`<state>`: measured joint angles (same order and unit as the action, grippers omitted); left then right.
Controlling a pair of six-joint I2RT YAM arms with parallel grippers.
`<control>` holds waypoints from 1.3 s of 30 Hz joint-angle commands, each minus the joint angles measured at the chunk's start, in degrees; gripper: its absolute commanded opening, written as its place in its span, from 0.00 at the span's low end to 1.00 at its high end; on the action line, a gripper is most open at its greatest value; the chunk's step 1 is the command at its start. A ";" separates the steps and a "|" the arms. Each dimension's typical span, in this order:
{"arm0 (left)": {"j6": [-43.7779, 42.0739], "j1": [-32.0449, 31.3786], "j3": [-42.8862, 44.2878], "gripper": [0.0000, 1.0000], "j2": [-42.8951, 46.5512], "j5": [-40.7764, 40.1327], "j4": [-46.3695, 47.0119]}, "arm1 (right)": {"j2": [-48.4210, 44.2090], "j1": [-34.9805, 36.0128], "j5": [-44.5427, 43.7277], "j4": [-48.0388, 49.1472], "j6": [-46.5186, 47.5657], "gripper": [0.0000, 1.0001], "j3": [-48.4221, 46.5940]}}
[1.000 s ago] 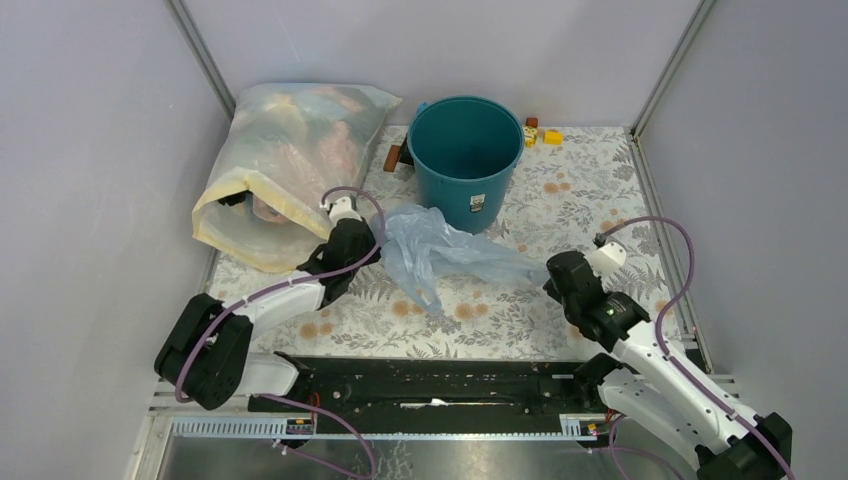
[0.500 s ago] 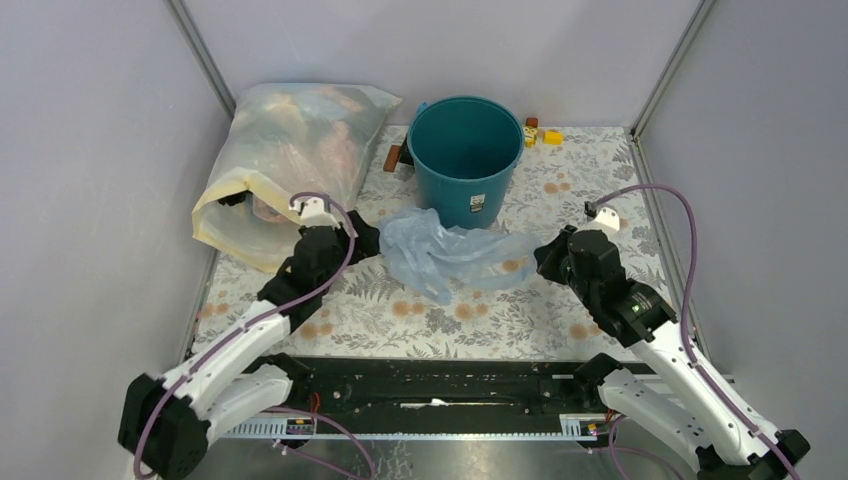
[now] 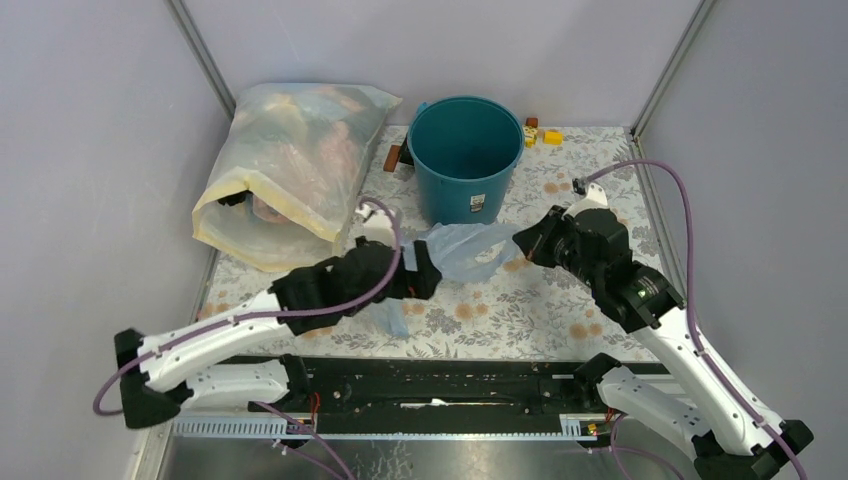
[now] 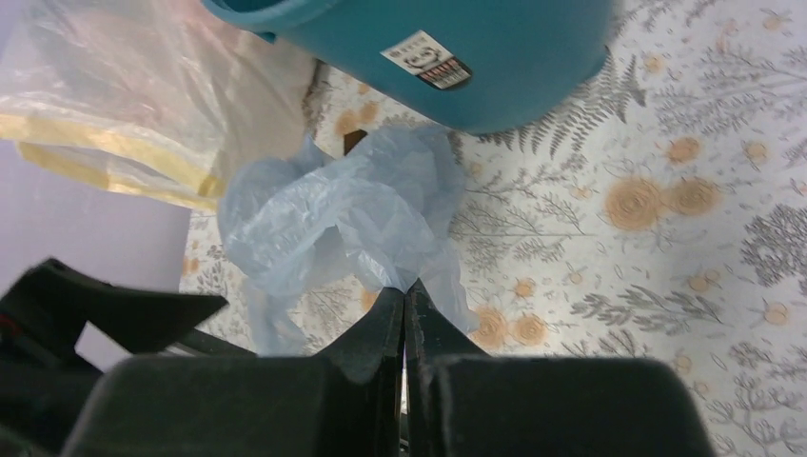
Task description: Put the trash bags into the trash bin
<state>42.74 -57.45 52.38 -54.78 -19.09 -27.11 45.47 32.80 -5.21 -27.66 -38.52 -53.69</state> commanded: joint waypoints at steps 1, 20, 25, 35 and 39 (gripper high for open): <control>6.87 -11.57 13.76 0.99 -7.50 -17.17 -18.27 | 2.35 0.22 3.56 2.55 1.08 0.00 -4.14; 33.55 -32.41 7.82 0.99 -19.63 -24.86 -30.77 | 1.54 0.22 2.89 3.41 0.80 0.00 -0.56; 33.26 -32.67 -6.85 0.99 -11.87 -20.89 -6.98 | 1.44 0.21 4.42 4.43 0.66 0.00 0.87; 32.74 -32.64 -6.83 0.98 -19.33 -22.76 1.72 | 1.45 0.22 3.53 4.38 0.57 0.00 1.63; 38.16 -32.57 -5.80 0.90 -24.04 -25.28 0.48 | 1.46 0.17 3.46 4.44 0.47 0.00 1.70</control>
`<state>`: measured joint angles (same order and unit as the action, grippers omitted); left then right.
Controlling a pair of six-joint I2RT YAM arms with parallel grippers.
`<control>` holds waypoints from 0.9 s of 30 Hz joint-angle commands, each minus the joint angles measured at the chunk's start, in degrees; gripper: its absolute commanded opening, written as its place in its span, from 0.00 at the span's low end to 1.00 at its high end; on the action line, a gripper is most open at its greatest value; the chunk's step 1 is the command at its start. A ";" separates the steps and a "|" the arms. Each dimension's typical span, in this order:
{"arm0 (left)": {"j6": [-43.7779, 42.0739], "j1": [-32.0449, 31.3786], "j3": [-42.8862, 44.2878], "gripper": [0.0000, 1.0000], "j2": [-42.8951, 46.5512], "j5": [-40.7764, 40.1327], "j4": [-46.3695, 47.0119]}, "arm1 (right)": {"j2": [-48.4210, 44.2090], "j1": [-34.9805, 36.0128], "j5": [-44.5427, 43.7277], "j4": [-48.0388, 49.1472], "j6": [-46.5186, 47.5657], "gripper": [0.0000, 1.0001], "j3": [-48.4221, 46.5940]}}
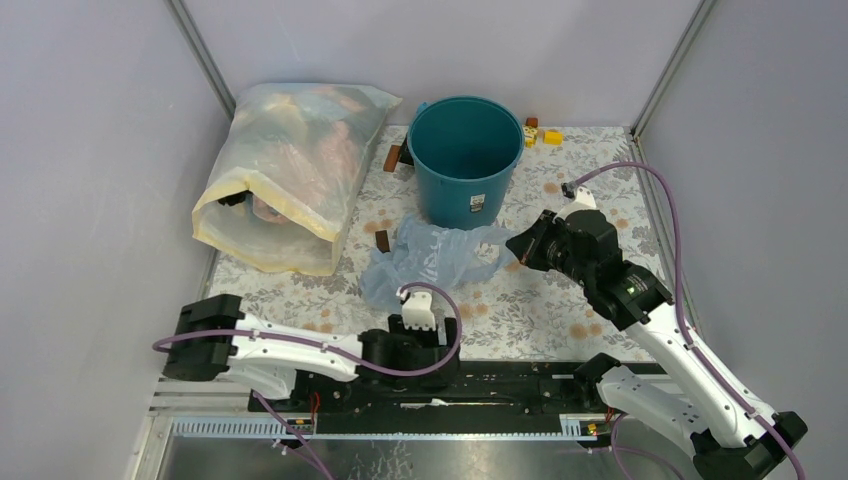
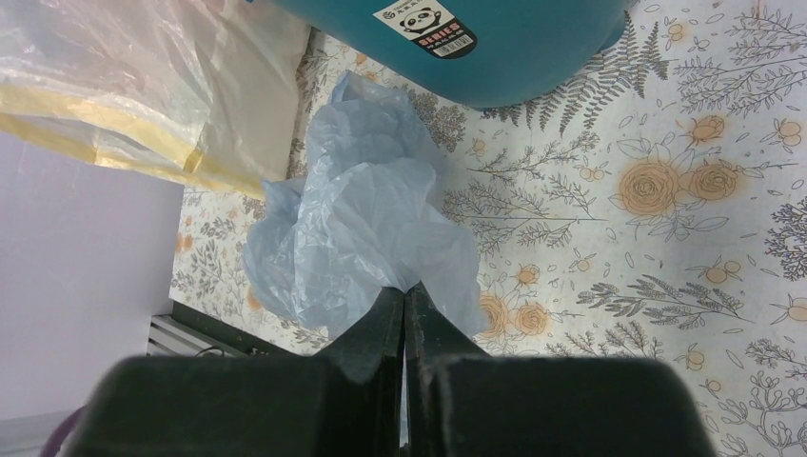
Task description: Put the trash bags into the trash bin
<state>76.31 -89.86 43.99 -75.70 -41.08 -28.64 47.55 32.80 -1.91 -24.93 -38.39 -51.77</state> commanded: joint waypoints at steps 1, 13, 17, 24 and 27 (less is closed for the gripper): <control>5.73 -0.09 2.86 0.88 -4.13 -3.83 1.61 | -0.66 0.21 0.15 1.65 0.38 0.00 -0.18; -0.98 7.80 -0.56 0.67 -9.47 1.77 15.62 | -0.21 0.18 0.67 1.55 0.41 0.00 -0.21; -4.66 11.50 1.19 0.48 -12.27 3.38 16.02 | -0.52 0.24 -0.35 0.65 0.66 0.00 -0.18; -14.16 16.92 -3.03 0.00 2.08 6.63 14.79 | -3.52 0.16 -8.37 -5.62 2.51 0.00 -0.26; -17.78 17.59 -2.27 0.00 10.19 7.91 9.90 | -5.06 0.19 -11.90 -7.37 3.28 0.00 -0.38</control>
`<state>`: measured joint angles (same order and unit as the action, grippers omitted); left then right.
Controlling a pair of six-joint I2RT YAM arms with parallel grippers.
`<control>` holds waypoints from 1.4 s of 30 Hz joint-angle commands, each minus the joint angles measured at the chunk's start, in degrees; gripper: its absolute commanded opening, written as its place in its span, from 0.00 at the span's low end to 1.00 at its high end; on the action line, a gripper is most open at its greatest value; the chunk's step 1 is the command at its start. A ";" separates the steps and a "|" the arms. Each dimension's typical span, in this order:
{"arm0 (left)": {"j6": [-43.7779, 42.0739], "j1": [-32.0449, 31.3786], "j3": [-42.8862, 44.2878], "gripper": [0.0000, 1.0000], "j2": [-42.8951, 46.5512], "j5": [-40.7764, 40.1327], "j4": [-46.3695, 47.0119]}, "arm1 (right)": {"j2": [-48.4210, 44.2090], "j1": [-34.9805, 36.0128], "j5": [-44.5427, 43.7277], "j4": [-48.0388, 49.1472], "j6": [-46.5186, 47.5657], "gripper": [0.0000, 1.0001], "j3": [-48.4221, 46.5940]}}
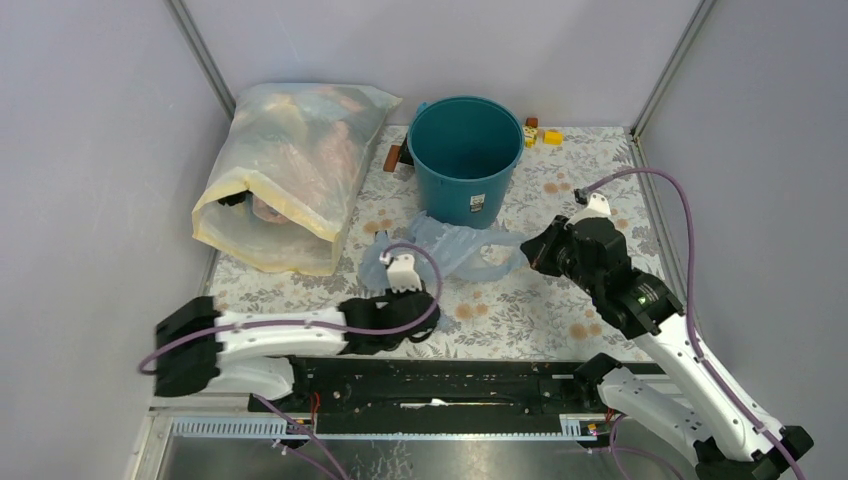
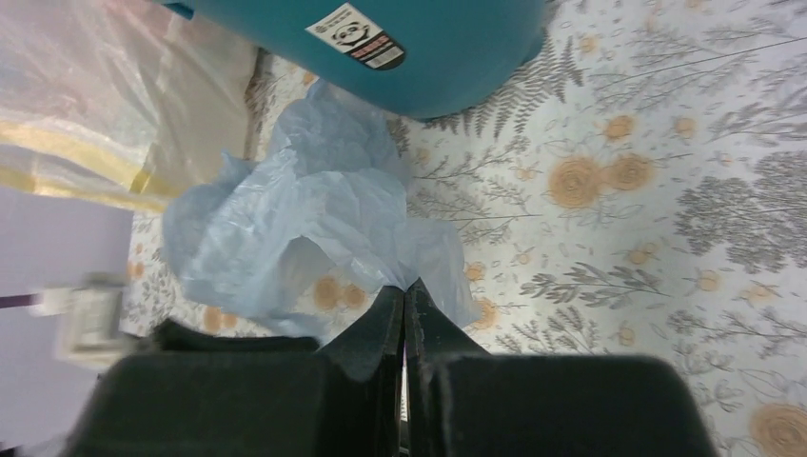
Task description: Put the trash bags into the trash bin
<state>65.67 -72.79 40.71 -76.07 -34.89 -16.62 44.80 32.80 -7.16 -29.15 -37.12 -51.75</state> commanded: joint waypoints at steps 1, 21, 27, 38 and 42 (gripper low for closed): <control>-8.35 0.80 1.56 0.00 13.06 2.47 -4.10 | -2.60 0.18 -7.71 -3.71 2.24 0.00 -0.64; -27.29 31.46 21.95 0.00 21.51 52.49 -9.32 | -1.68 0.17 -1.93 -5.49 12.34 0.25 -2.91; -27.67 32.01 26.53 0.00 20.20 52.56 -10.78 | -0.26 0.17 11.54 -0.73 16.86 0.79 0.35; -29.72 32.02 26.22 0.00 18.94 55.20 -11.11 | 7.59 0.79 29.08 10.68 27.83 0.85 -3.10; -30.74 32.01 26.69 0.00 18.45 57.25 -11.08 | 8.37 4.01 34.30 20.85 29.30 0.83 -0.15</control>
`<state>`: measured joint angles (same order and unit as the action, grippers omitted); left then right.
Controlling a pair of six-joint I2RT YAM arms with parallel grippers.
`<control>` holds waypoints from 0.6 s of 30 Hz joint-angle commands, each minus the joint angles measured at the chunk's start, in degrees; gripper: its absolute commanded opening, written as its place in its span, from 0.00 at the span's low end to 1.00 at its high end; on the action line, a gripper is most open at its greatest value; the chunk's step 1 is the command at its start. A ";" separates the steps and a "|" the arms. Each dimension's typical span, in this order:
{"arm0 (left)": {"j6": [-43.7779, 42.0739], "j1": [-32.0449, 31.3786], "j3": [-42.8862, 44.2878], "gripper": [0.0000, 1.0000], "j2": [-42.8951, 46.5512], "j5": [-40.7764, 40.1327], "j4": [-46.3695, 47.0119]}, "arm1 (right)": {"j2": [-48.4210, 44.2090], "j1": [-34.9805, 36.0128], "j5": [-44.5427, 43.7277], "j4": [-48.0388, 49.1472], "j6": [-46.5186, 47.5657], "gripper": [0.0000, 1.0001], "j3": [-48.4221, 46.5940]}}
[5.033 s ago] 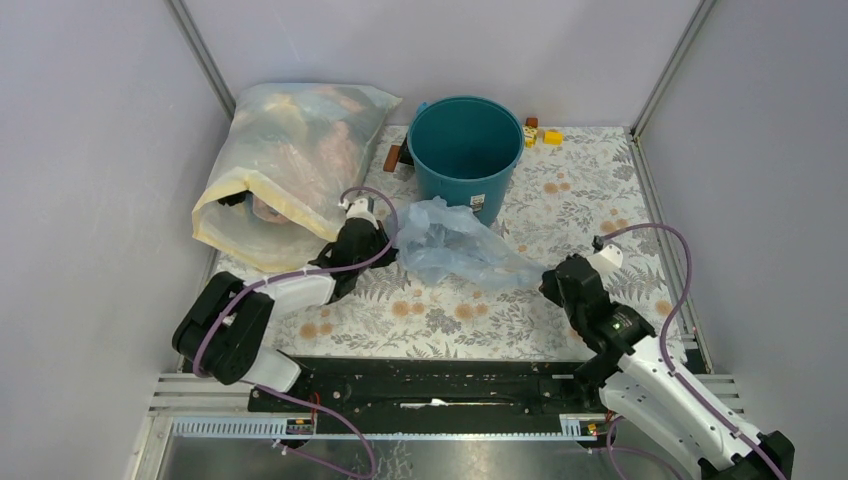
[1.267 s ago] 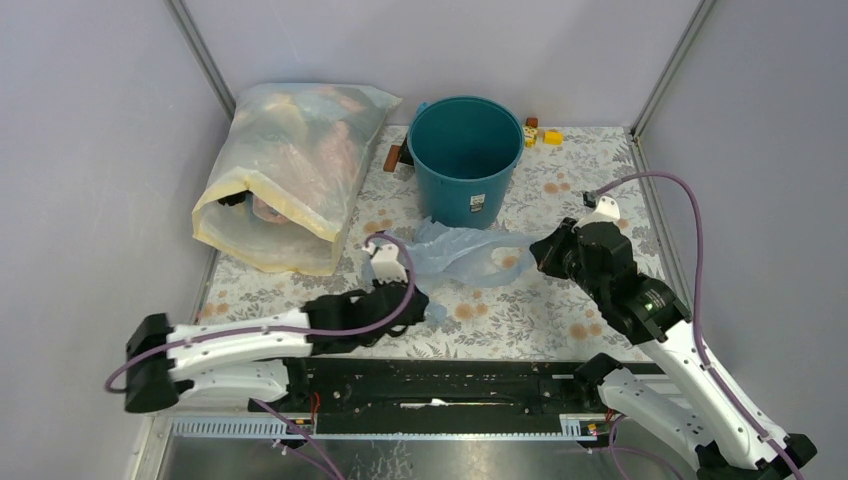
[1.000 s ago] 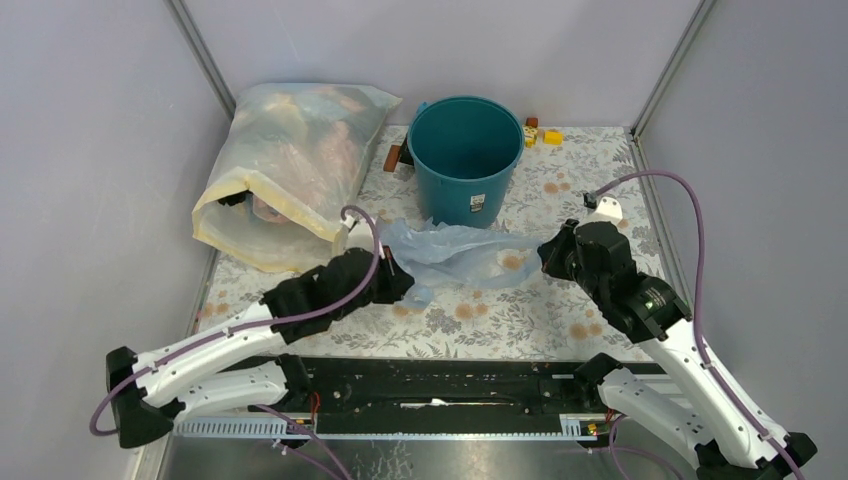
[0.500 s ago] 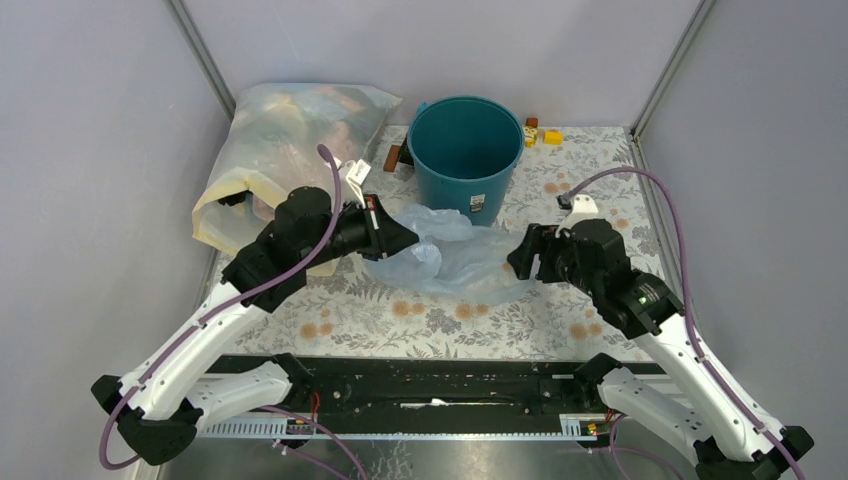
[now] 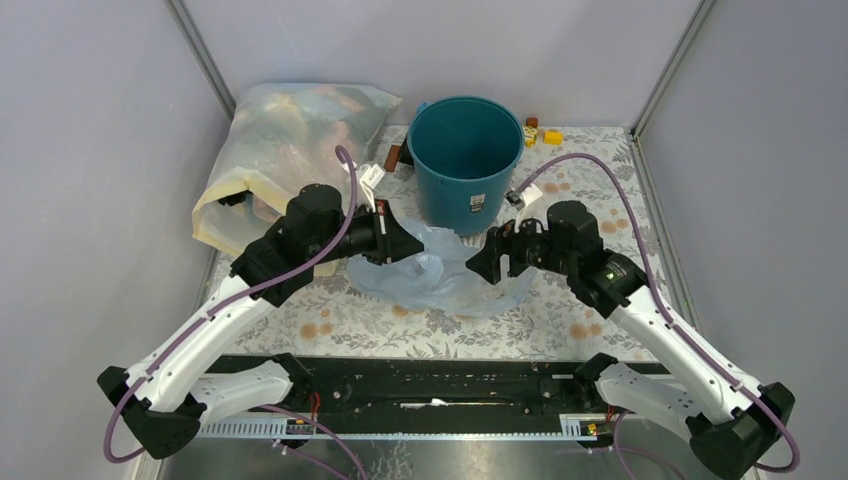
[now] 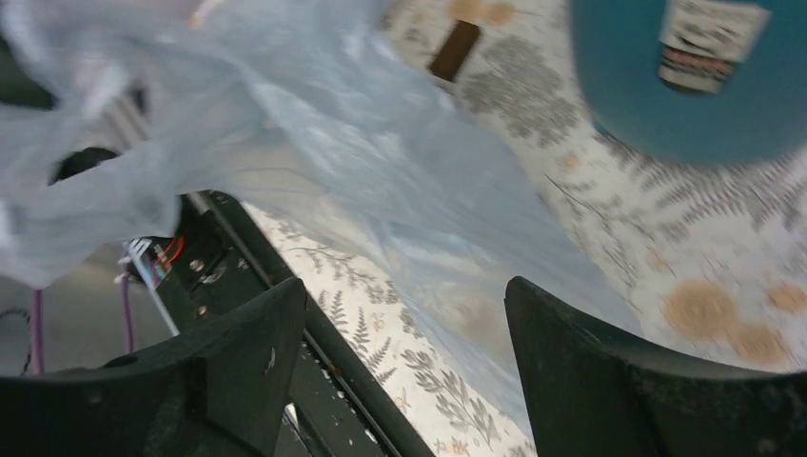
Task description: Put the trash bags into the trash bin
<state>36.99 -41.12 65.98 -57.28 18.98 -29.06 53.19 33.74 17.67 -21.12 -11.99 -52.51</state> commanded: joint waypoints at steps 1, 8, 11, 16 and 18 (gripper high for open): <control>-2.36 0.34 1.70 0.00 -0.45 4.04 1.36 | -0.04 4.01 10.34 15.55 4.55 0.84 1.64; -4.42 0.36 3.48 0.00 -0.82 10.54 1.34 | 6.10 5.78 10.01 20.60 8.73 0.84 -0.17; -4.75 0.34 3.68 0.00 -0.37 13.42 2.30 | 8.56 6.34 12.28 20.55 10.09 0.83 -1.50; -3.45 0.34 3.55 0.00 0.52 18.92 6.67 | 10.00 8.43 13.89 20.58 10.84 0.76 -1.50; -3.04 0.35 3.75 0.00 0.81 19.78 7.75 | 9.73 8.54 14.05 22.81 9.87 0.57 -1.29</control>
<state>33.76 -41.12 67.02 -58.17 33.28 -27.29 63.44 41.25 29.21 -3.33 -2.68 -51.37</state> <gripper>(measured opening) 0.002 0.726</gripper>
